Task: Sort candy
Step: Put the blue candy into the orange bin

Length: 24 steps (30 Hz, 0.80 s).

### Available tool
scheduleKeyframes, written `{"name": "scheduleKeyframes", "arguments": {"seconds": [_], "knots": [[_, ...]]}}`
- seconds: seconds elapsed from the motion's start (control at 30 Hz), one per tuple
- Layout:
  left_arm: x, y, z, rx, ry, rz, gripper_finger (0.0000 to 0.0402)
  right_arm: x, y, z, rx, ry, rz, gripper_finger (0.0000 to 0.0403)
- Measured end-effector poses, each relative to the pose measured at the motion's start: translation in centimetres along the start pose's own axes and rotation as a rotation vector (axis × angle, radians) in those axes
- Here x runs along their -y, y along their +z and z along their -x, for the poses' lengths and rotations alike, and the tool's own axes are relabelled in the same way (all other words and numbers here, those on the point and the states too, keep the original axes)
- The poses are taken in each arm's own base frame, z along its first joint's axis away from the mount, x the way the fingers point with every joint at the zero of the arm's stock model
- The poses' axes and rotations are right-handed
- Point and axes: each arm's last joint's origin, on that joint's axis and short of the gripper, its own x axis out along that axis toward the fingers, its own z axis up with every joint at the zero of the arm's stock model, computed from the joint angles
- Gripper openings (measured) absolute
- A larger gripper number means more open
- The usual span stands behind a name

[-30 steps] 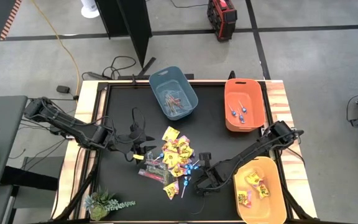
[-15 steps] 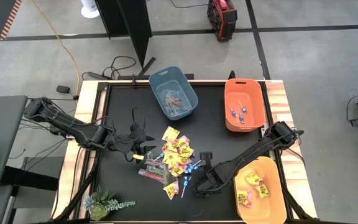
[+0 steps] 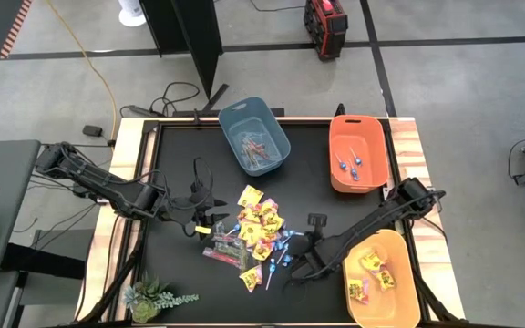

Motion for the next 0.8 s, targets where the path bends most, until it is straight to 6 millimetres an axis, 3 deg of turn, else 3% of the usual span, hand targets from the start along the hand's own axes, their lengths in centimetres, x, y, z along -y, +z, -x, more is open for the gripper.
{"name": "scheduleKeyframes", "arguments": {"seconds": [0.2, 0.37, 0.57, 0.8], "knots": [[0.0, 0.0, 0.0, 0.0, 0.0, 0.001, 0.016, 0.6, 0.1, -0.1, 0.019, -0.066, -0.071, 0.0], [0.0, 0.0, 0.0, 0.0, 0.0, 0.0, 0.016, 1.2, 1.0, 1.1, 0.124, -0.008, -0.067, 0.0], [0.0, 0.0, 0.0, 0.001, 0.0, 0.001, 0.016, 3.1, 2.2, 4.1, 0.309, 0.078, -0.025, 0.0], [0.0, 0.0, 0.0, 0.001, 0.0, 0.001, 0.016, 7.4, 2.7, 8.4, 0.52, 0.128, -0.027, 0.0]]}}
